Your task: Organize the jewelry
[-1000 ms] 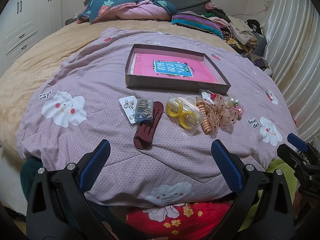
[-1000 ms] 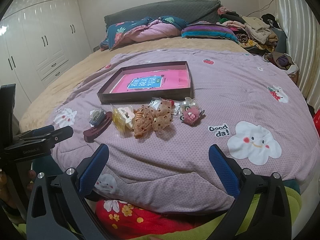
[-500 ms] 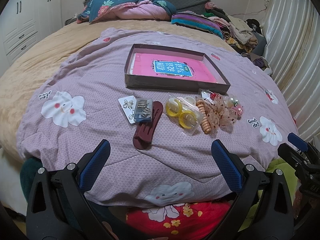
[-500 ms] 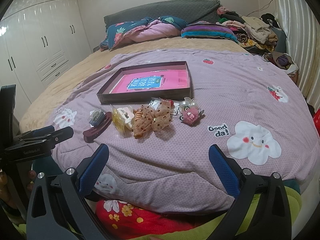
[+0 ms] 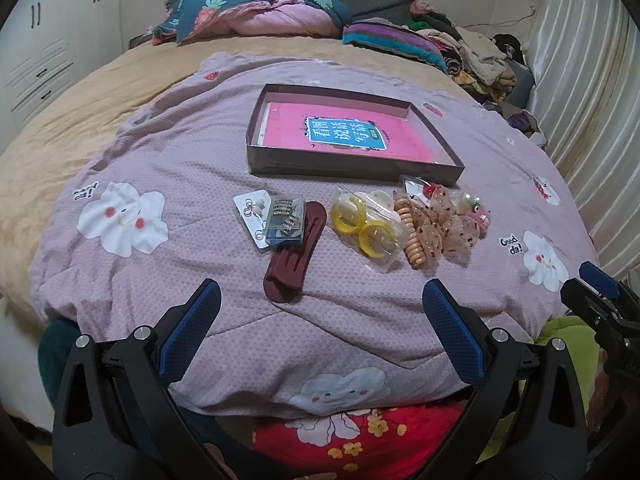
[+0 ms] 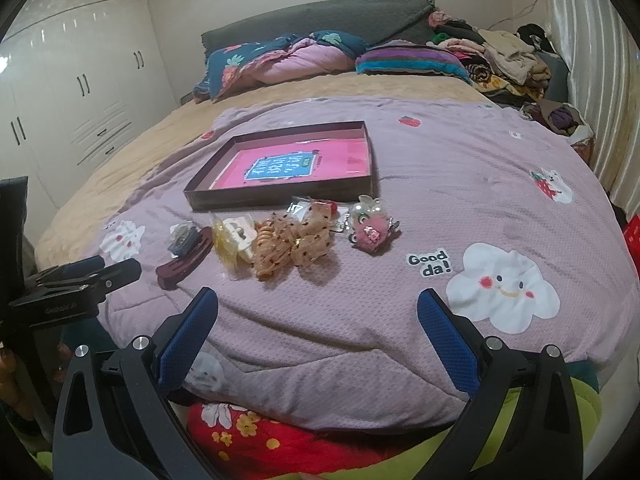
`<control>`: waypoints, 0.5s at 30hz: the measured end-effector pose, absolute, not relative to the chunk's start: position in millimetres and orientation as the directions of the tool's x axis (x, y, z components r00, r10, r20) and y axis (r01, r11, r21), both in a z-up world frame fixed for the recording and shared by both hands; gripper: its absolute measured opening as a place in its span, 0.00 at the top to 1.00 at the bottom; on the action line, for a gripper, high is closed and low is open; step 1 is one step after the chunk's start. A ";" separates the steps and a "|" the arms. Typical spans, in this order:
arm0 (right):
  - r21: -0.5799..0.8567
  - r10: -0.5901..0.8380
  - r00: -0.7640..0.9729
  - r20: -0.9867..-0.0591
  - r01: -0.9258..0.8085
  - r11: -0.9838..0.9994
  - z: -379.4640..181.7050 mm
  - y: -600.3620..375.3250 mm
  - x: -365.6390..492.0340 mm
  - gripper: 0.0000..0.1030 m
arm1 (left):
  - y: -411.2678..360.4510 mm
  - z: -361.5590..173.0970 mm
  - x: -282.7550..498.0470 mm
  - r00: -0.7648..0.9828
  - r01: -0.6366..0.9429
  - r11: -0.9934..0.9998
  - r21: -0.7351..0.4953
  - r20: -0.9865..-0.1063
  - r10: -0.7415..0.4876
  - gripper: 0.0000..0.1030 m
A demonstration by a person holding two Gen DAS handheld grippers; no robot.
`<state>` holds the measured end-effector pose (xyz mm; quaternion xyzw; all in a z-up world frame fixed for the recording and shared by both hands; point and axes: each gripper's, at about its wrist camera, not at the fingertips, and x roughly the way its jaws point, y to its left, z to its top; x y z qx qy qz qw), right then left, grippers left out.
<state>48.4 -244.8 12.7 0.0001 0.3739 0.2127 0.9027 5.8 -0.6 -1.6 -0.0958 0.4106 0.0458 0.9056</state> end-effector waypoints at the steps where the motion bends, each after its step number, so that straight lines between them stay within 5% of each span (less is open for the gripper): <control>1: 0.161 0.384 0.628 -0.677 -0.382 0.910 10.5 -246.9 49.6 0.04 | -0.2 -1.4 7.2 0.656 -0.165 0.977 -0.135 -0.755 0.006 0.08; 15: 0.160 0.392 0.605 -0.693 -0.401 0.902 0.3 -236.3 78.6 0.04 | 36.6 -23.2 49.4 0.595 -0.223 0.970 -0.099 -0.802 0.054 0.08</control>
